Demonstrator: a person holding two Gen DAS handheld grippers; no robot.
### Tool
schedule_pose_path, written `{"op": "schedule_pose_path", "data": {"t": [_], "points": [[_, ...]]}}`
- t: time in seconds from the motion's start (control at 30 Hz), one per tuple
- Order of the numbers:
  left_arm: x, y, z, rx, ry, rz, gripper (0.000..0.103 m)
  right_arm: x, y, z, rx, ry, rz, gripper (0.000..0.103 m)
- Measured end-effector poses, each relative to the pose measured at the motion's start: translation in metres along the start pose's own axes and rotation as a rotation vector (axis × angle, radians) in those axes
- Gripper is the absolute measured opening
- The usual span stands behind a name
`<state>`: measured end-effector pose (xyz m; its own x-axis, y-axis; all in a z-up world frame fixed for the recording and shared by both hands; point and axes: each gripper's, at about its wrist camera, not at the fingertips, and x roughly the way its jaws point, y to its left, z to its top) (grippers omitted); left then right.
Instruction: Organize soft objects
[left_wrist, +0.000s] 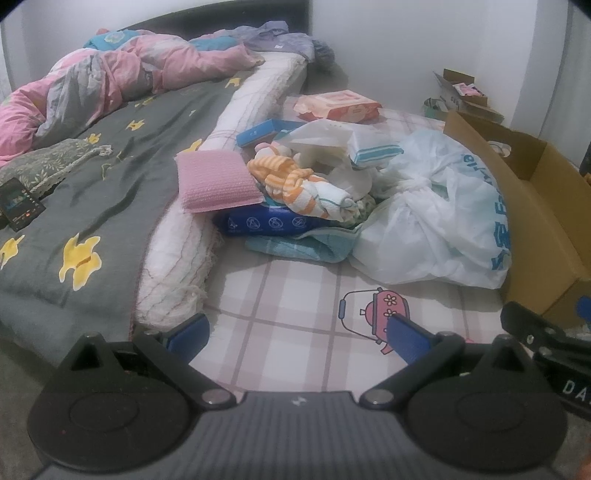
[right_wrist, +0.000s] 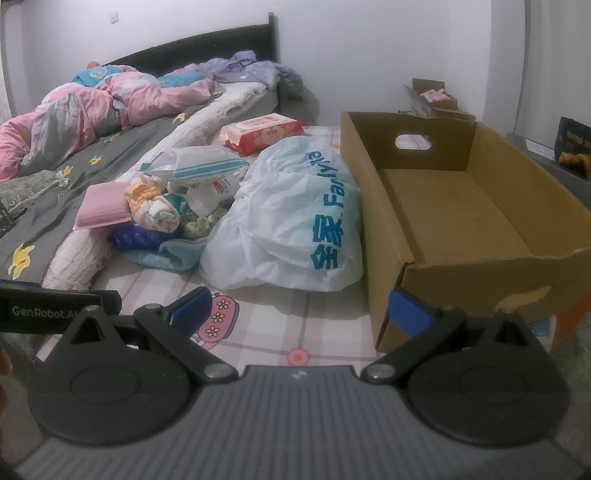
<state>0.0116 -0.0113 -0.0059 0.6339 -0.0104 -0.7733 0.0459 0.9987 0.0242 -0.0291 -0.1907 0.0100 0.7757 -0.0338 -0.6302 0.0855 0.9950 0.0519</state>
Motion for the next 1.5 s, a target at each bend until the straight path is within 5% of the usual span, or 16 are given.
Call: {"op": "schedule_pose_path", "data": {"t": [1.5], "points": [[-0.002,0.012,0.006,-0.007,-0.013,0.01,0.103,-0.006,0.002,0.005,0.012,-0.029,0.009,0.102]]}}
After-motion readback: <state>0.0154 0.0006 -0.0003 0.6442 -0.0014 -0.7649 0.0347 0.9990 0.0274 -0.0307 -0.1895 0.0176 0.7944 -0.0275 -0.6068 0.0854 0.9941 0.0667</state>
